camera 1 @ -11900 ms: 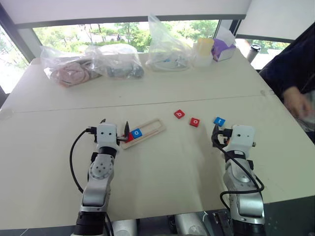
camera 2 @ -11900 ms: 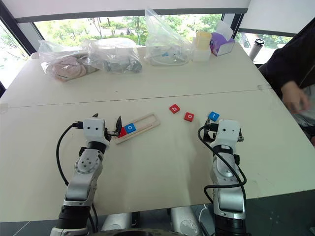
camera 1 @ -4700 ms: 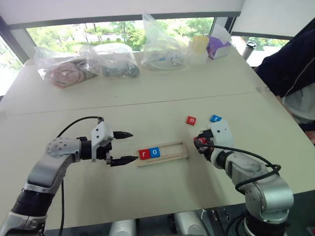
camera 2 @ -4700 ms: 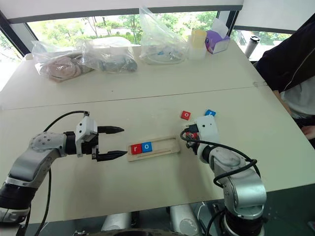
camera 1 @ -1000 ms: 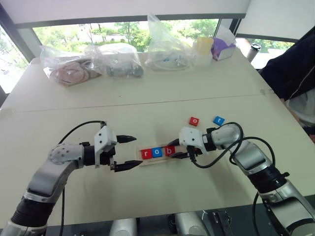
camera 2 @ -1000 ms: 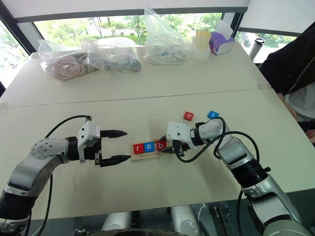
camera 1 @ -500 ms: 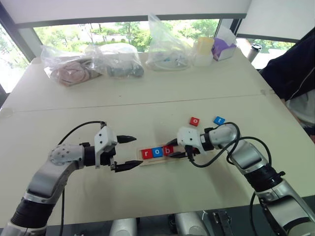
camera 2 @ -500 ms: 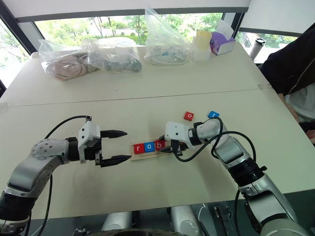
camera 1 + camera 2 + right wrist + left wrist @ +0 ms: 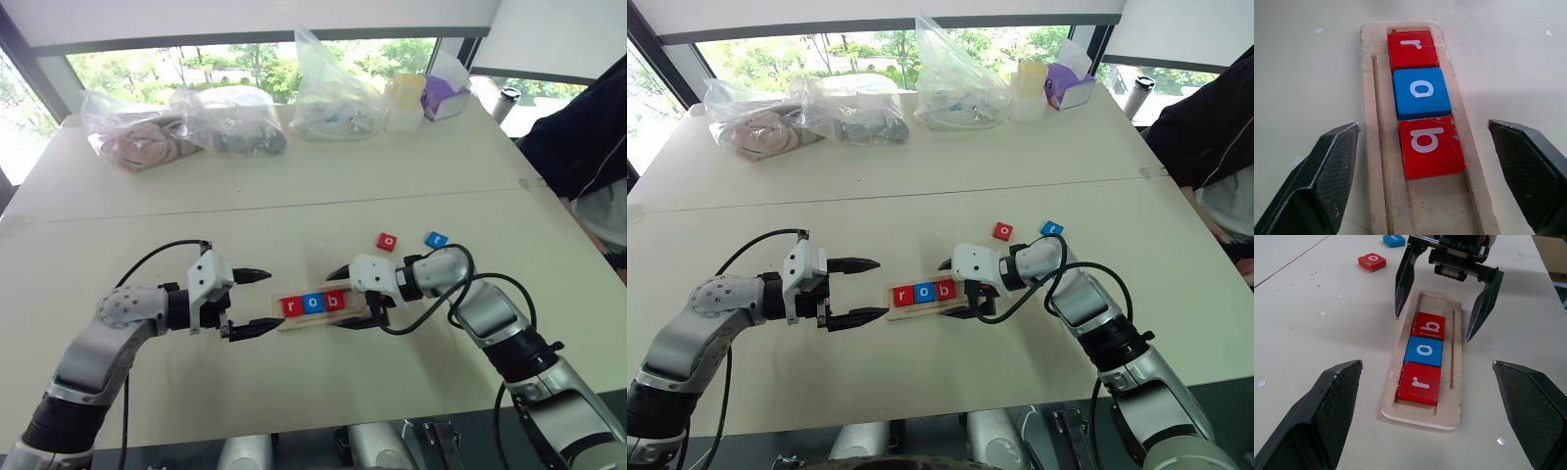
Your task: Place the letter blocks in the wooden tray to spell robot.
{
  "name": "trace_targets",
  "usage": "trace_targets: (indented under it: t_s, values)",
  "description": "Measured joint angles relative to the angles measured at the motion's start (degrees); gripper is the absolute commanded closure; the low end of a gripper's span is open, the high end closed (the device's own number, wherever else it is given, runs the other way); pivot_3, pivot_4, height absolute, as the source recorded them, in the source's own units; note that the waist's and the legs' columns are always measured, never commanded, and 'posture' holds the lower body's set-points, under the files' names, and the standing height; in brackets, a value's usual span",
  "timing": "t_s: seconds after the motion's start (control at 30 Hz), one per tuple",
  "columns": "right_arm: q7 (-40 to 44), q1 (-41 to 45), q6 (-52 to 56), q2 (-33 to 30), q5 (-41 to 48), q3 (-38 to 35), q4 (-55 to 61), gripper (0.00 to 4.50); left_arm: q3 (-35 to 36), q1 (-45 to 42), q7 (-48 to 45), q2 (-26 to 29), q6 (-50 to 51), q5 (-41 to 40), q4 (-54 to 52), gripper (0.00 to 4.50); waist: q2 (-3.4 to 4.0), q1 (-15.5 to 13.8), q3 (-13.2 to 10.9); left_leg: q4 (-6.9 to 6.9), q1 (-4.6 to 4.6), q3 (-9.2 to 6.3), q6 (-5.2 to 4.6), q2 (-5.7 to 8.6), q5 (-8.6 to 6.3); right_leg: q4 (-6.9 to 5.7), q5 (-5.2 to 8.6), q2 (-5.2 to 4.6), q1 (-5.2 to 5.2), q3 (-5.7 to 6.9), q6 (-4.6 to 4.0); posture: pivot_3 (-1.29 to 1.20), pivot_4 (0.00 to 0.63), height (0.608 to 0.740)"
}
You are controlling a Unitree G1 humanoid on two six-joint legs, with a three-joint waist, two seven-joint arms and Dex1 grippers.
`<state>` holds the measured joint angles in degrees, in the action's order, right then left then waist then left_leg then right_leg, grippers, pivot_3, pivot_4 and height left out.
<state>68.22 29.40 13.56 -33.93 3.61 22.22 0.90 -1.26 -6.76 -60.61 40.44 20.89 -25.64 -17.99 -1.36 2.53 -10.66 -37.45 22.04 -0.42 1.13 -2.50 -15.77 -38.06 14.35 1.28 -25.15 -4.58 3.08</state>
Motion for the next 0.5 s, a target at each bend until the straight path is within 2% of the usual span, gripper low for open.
trace_targets:
  t_s: [0.13,0.23,0.37,0.5]
  values:
    - [-1.1,0.7,1.0,0.2,0.3,-1.1,0.0,0.03,0.0,0.0,0.4,-0.1,0.0,0.0,0.0,0.00,0.00,0.0,0.0,0.00,0.00,0.00,0.00,0.00,0.00,0.00,0.00,0.00,0.00,0.00,0.00,0.00,0.150,0.740]
    - [-6.4,2.3,5.9,1.6,2.5,-6.8,0.1,0.03,0.0,0.0,0.7,-0.1,0.0,0.0,0.0,0.00,0.00,0.0,0.0,0.00,0.00,0.00,0.00,0.00,0.00,-0.01,-0.01,-0.01,0.00,-0.01,-0.01,0.00,0.150,0.740]
    - [-19.3,4.5,14.9,2.9,1.9,-15.1,0.1,0.03,0.0,0.1,1.0,-0.1,0.0,0.0,0.0,0.00,-0.02,-0.1,0.0,0.01,0.01,-0.01,0.00,0.01,0.00,0.00,0.00,-0.02,0.00,0.00,-0.01,0.00,0.150,0.740]
    - [-33.3,2.2,27.7,7.3,-0.1,-20.7,1.2,0.03,-0.2,0.1,1.0,-0.7,-0.1,0.1,0.0,0.00,-0.03,0.0,0.0,0.04,0.04,-0.01,0.01,0.01,0.00,-0.01,0.00,-0.03,-0.03,-0.01,-0.01,0.00,0.150,0.740]
